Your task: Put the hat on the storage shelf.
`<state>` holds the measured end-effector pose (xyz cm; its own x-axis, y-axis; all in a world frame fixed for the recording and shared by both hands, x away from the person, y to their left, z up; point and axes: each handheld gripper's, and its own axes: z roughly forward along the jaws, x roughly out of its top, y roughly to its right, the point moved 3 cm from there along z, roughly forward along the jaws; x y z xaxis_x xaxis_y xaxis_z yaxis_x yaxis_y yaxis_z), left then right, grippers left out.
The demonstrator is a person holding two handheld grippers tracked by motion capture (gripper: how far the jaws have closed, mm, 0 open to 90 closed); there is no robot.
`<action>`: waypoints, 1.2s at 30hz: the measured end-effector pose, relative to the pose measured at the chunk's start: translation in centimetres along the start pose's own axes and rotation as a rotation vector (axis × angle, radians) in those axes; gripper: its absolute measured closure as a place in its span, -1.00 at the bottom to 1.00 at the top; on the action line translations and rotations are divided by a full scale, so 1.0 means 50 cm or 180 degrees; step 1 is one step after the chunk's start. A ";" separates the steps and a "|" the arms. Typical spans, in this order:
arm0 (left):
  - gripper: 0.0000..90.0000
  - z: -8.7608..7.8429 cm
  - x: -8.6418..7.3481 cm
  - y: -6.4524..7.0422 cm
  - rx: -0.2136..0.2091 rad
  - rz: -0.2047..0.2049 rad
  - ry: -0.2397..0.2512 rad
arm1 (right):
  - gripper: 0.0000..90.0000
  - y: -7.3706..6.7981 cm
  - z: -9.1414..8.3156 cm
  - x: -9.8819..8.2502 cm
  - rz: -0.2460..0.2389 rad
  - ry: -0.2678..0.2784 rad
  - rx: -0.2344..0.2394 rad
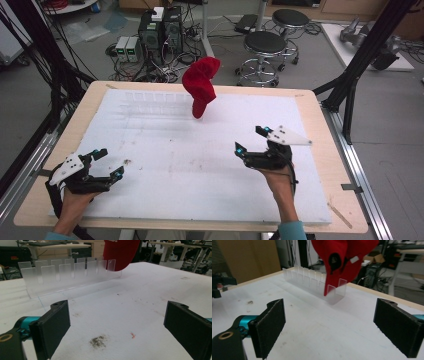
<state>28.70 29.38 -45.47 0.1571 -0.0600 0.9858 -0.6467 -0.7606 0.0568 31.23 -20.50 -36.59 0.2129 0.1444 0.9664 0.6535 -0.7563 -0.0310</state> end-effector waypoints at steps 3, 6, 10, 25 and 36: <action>-0.84 0.000 0.000 0.001 0.0012 0.0024 -0.0005 | -0.79 0.010 -0.045 -0.033 0.0034 0.0128 -0.0070; -0.84 0.000 0.000 0.004 0.0028 0.0067 0.0002 | -0.79 0.015 -0.074 -0.071 0.0019 0.0246 -0.0134; -0.84 -0.001 -0.001 0.005 0.0033 0.0071 0.0011 | -0.79 0.010 -0.092 -0.124 -0.0026 0.0351 -0.0133; -0.83 -0.002 -0.001 0.007 0.0068 0.0085 0.0037 | -0.79 -0.002 -0.071 -0.186 0.0074 0.0317 -0.0172; -0.83 -0.005 -0.001 0.010 0.0078 0.0114 0.0093 | -0.79 -0.002 -0.065 -0.201 0.0081 0.0328 -0.0252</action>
<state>28.20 29.16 -45.47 0.1121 -0.0689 0.9913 -0.6329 -0.7740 0.0178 26.69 -23.94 -45.45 0.1503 0.0612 0.9867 0.5886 -0.8074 -0.0396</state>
